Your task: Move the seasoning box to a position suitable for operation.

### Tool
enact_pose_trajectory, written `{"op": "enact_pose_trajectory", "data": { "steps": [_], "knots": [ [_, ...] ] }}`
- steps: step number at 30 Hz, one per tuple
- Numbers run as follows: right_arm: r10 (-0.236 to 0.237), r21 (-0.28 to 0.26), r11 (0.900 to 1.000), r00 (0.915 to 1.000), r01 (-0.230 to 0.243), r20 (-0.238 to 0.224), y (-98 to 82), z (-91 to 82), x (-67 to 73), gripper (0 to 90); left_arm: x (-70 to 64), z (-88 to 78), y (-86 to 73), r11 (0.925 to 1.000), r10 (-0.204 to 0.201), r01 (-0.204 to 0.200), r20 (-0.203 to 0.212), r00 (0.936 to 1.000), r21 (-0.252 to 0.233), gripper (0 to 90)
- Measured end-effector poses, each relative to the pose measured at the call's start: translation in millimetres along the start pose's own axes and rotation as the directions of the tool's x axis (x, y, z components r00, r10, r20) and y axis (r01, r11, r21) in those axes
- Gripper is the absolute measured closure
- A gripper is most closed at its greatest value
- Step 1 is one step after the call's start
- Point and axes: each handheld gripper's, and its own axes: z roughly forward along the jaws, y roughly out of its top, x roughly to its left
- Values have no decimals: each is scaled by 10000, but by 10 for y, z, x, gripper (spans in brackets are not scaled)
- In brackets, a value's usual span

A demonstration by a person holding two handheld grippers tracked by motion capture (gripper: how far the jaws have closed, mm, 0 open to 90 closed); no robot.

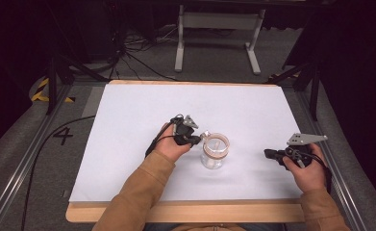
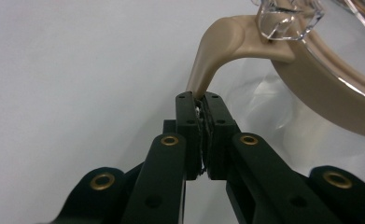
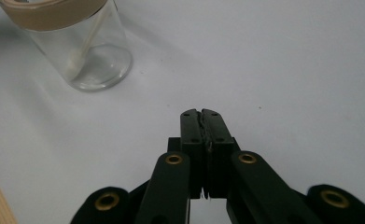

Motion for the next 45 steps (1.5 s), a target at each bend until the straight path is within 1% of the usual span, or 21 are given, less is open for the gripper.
{"op": "enact_pose_trajectory", "data": {
  "steps": [3,6,11,13,15,17,20,22,23,24,28,29,33,34,36,38,39,40,42,43,45],
  "knots": [
    [170,-20,9999,9996,-170,230,-68,-77,7,891,35,49,52,9999,146,-146,44,9999,3,867],
    [261,-95,9996,9990,-258,371,-124,-138,12,891,52,106,89,9995,252,-252,21,9997,-184,865],
    [376,-39,9993,9978,-375,548,-193,-206,44,891,70,189,138,9987,265,-264,12,9996,-432,863],
    [370,-29,9993,9976,-369,592,-206,-214,52,891,79,193,143,9988,162,-157,100,9998,-463,863],
    [401,-42,9992,9973,-399,611,-209,-206,62,891,96,179,139,9989,163,-154,206,9997,-454,865],
    [362,-14,9993,9976,-362,597,-199,-188,68,895,106,146,131,9986,-49,68,364,9993,-521,876],
    [292,20,9996,9980,-294,557,-172,-133,85,900,121,36,120,9982,-172,187,262,9995,-571,888],
    [147,-37,9999,9979,-145,623,-133,-82,93,900,132,-67,95,9975,-247,260,198,9995,-654,892],
    [79,-85,9999,9984,-74,568,-102,-47,99,900,127,-112,78,9963,-406,418,167,9990,-748,892],
    [-32,-126,9999,9986,39,522,-76,-12,102,900,134,-167,62,9967,-380,388,120,9992,-711,891],
    [-308,-181,9994,9995,309,46,45,147,142,900,127,-360,-18,9946,-586,580,-36,9983,-857,883],
    [-361,-202,9992,9993,358,-108,76,196,157,900,118,-399,-43,9932,-699,685,-110,9975,-937,880],
    [-809,-66,9967,9941,806,-729,190,401,222,900,108,-518,-148,9925,-823,791,-311,9961,-930,887],
    [-916,7,9958,9923,920,-833,217,461,242,900,104,-540,-177,9918,-928,895,-331,9951,-911,889],
    [-1054,93,9942,9894,1068,-995,265,576,281,900,113,-585,-231,9926,-931,892,-451,9946,-822,891],
    [-1152,79,9931,9874,1167,-1084,298,692,321,900,120,-622,-282,9913,-1062,1017,-515,9930,-831,890],
    [-1292,69,9914,9855,1308,-1097,311,766,343,900,120,-632,-296,9907,-1126,1079,-541,9922,-825,889],
    [-1348,100,9906,9852,1366,-1060,316,808,358,900,125,-642,-316,9908,-1110,1056,-612,9919,-852,888],
    [-1541,134,9876,9830,1562,-997,331,911,396,900,121,-663,-354,9892,-1244,1186,-657,9901,-858,885],
    [-1602,89,9868,9823,1618,-968,340,942,410,900,123,-676,-361,9900,-1229,1174,-695,9900,-787,884],
    [-1593,-3,9871,9816,1602,-1047,357,978,431,900,121,-689,-381,9884,-1310,1248,-702,9889,-866,883]
  ]
}}
